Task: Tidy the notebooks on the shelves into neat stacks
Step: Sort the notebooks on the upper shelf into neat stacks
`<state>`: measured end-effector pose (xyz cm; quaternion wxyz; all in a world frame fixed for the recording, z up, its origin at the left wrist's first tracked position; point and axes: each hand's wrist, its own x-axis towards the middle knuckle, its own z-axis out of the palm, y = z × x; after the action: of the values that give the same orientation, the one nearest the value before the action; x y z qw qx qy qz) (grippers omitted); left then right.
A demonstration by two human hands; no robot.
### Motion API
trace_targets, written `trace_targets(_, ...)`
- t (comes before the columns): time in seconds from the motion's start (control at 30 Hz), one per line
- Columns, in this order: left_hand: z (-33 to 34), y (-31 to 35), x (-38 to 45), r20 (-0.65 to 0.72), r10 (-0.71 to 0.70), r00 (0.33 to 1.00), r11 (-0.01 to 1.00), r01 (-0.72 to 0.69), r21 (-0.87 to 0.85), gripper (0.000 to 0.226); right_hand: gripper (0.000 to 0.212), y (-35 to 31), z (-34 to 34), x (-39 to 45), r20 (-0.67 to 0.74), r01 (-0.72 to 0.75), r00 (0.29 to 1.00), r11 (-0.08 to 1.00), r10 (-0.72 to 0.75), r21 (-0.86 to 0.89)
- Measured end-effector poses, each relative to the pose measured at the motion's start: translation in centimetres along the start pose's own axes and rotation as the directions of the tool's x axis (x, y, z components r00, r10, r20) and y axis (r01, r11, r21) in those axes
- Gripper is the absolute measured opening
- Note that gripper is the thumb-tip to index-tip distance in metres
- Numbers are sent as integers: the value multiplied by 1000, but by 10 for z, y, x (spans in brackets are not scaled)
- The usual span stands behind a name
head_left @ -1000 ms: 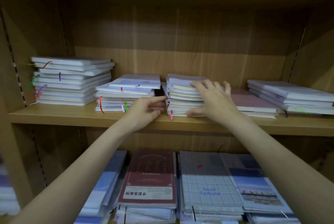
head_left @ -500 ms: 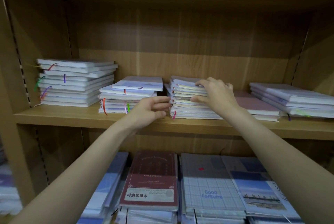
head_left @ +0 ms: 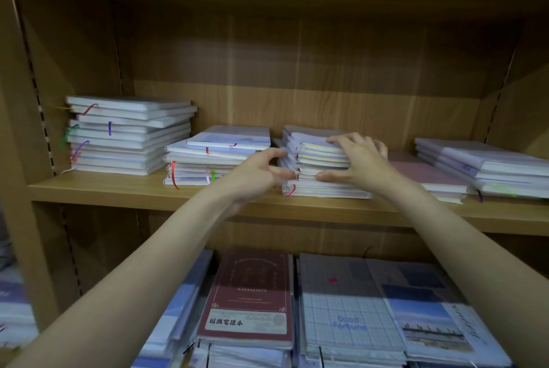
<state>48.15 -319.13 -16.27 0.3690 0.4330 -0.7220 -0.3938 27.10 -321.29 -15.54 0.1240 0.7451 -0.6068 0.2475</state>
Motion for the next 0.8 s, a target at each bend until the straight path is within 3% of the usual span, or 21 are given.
trace_targets(0.1,3,5,4,-88,-18,996,991,6,-131,54,77,-2,-1,-4,-54,26,998,994,-32,-109)
trace_targets(0.2,0,9,6,-115,-124,986,957,89,-275,42,70,-4,1,-7,-118,80,987,967,-111,-244)
trace_targets(0.37,-3,13,3,-48,-203,978,921,174,-349,25,70,-5,1,-4,-28,104,993,981,-110,-163)
trace_targets(0.6,-6,27,8,41,-271,962,863,261,-433,11,63,-9,12,-10,-134,72,986,977,-100,-200)
trace_targets(0.8,-2,32,5,77,-252,965,681,233,-694,19,59,-10,16,-10,-162,44,983,976,-80,-215)
